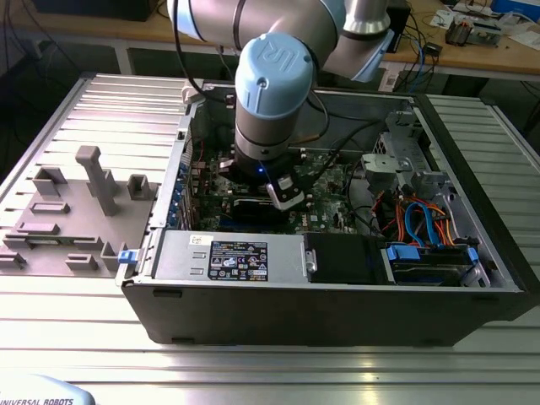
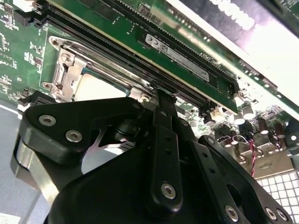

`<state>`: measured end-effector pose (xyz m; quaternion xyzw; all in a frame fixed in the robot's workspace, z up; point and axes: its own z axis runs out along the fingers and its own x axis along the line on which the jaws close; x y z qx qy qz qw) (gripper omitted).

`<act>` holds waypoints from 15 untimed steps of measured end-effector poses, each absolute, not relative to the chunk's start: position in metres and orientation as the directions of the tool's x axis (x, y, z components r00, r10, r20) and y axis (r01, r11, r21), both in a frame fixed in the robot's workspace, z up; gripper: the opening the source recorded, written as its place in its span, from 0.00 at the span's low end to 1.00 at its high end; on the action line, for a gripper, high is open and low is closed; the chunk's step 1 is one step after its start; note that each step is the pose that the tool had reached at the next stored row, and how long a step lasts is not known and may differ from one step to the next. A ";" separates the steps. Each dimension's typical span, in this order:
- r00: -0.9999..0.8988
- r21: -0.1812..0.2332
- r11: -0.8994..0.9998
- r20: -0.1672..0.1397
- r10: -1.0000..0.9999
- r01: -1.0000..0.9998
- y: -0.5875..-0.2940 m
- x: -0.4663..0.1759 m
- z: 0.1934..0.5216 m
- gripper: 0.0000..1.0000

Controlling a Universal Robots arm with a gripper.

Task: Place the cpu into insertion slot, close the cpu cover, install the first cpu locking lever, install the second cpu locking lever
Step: 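Install the second cpu locking lever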

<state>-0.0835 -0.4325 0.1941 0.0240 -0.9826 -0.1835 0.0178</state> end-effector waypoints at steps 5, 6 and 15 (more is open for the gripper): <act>-0.998 0.362 0.931 0.026 -0.054 -0.041 -0.432 -0.086 0.191 0.11; -0.998 0.362 0.931 0.026 -0.054 -0.041 -0.432 -0.086 0.191 0.11; -0.998 0.363 0.931 0.026 -0.054 -0.041 -0.432 -0.086 0.202 0.11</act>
